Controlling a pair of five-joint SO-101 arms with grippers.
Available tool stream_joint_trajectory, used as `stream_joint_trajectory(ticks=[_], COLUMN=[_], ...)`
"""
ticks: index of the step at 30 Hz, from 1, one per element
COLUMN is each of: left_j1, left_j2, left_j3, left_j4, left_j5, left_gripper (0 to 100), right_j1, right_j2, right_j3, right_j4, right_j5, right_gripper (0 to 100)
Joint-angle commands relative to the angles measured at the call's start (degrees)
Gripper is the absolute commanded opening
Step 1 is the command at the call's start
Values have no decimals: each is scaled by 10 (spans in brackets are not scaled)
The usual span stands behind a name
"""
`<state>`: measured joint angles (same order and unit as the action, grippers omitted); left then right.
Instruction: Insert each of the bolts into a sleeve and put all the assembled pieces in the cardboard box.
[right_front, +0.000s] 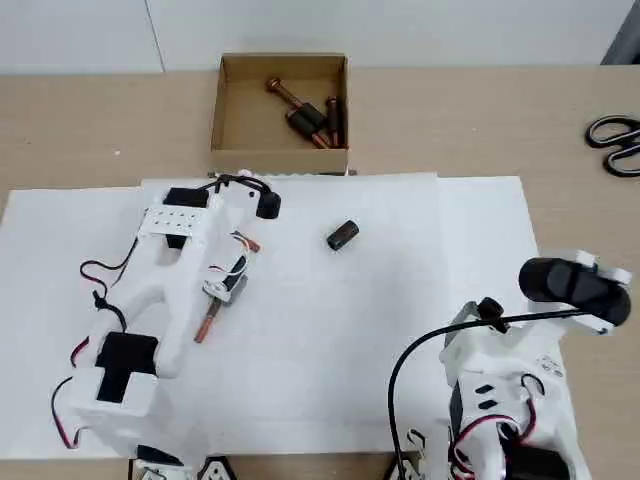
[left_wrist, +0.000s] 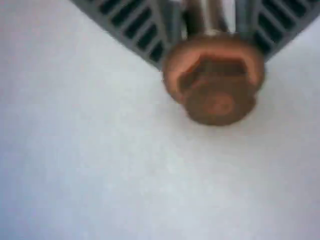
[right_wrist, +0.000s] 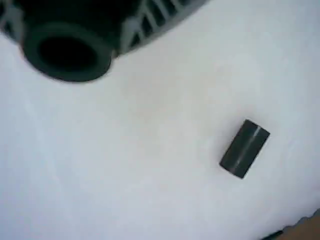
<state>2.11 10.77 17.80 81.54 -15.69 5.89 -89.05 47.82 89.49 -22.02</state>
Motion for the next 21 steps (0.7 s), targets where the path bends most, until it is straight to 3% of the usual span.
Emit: stream_joint_trajectory(ticks=[1,9,13,21], left_j1=[0,3,16,48], left_j2=[20,19,-91,-356], left_j3=[-1,-5,-5,-4], left_j4=[-18,-14,21,80], left_j5=[2,25,34,68], left_gripper=[6,6,5,5], right_j1=[6,2,1,1], right_j2=[1,-3,0,-3], right_j3=[-2,-6,-35,-60], right_j4=[-15,-15,-15,-28], right_j5=[7,7,11,117], right_gripper=[3,3,3,3])
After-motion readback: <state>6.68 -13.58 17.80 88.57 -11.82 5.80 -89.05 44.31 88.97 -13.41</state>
